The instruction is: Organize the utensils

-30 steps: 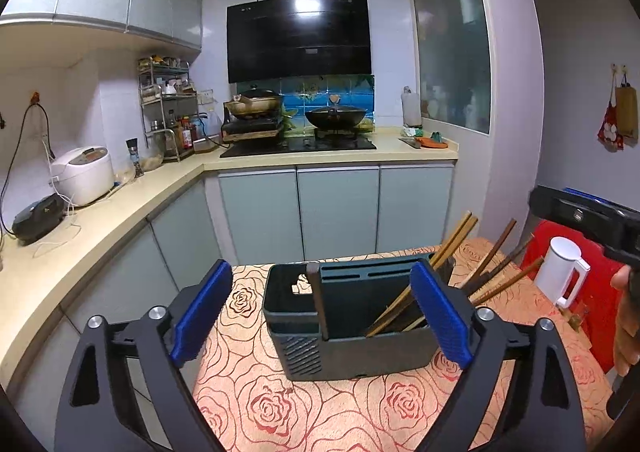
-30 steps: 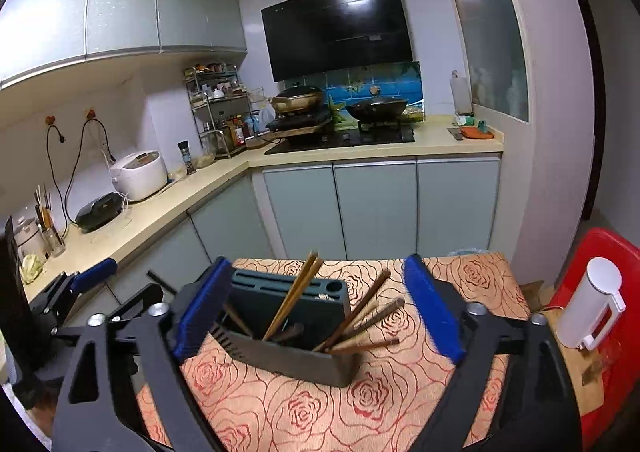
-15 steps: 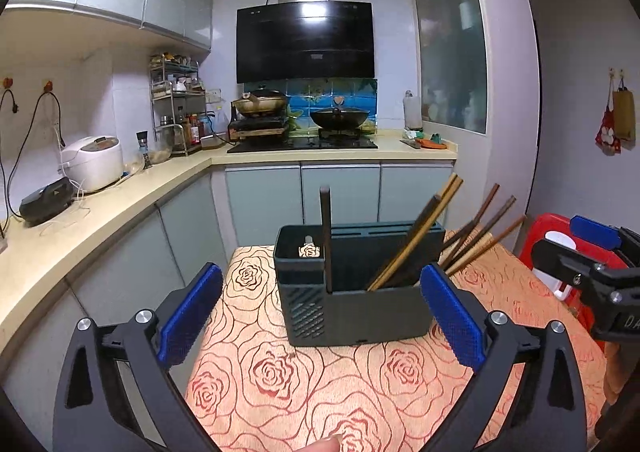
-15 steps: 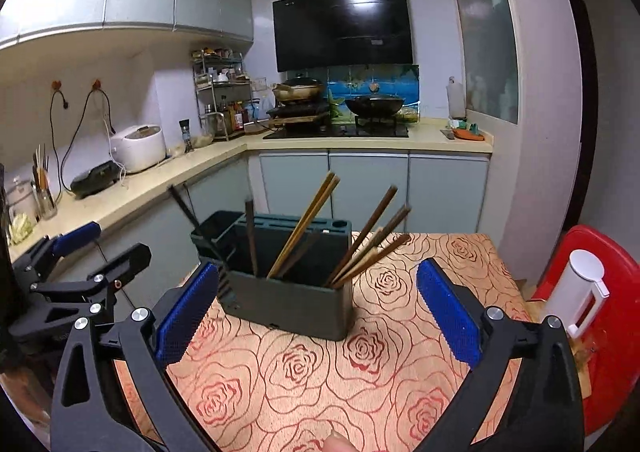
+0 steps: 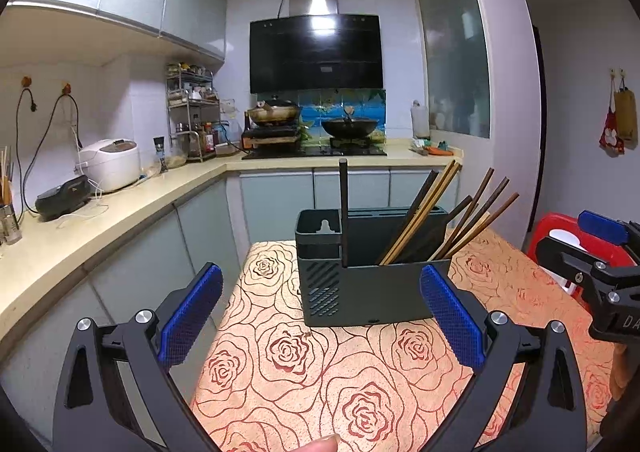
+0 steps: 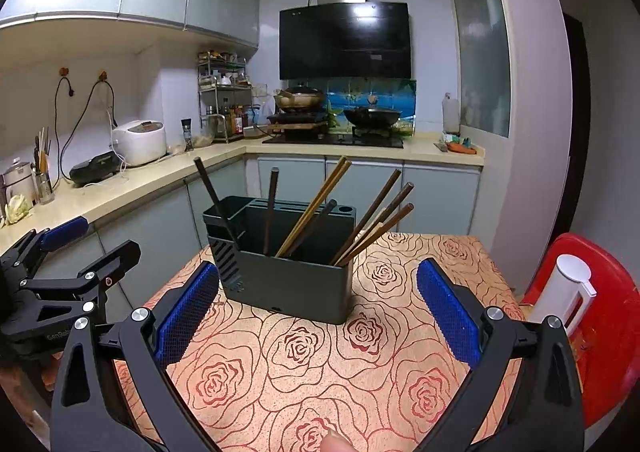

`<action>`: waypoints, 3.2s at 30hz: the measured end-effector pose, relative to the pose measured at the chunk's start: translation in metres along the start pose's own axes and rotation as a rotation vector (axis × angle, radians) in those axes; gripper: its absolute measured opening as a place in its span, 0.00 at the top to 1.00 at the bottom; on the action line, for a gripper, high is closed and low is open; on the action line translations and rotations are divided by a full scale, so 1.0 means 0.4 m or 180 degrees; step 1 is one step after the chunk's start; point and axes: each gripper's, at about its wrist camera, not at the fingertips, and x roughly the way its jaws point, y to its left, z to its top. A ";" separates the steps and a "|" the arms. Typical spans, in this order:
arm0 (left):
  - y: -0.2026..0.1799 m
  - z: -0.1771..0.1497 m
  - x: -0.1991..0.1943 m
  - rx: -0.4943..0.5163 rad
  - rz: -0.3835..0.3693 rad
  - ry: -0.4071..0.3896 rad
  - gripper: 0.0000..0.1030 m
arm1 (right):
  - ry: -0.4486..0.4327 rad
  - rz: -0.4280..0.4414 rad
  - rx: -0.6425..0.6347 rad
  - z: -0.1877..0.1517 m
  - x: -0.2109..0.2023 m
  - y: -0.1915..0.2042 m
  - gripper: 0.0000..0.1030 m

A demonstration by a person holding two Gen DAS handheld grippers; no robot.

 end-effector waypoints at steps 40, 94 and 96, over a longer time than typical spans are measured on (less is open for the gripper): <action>-0.036 -0.024 -0.136 0.0023 -0.0057 -0.0221 0.07 | -0.0190 -0.0186 0.0032 -0.063 -0.136 0.040 0.07; -0.020 -0.036 -0.115 -0.0032 -0.0023 -0.0126 0.07 | -0.0116 -0.0285 0.0177 -0.074 -0.114 -0.013 0.07; -0.021 -0.037 -0.115 -0.0029 -0.0017 -0.0125 0.07 | -0.0117 -0.0282 0.0179 -0.074 -0.114 -0.013 0.07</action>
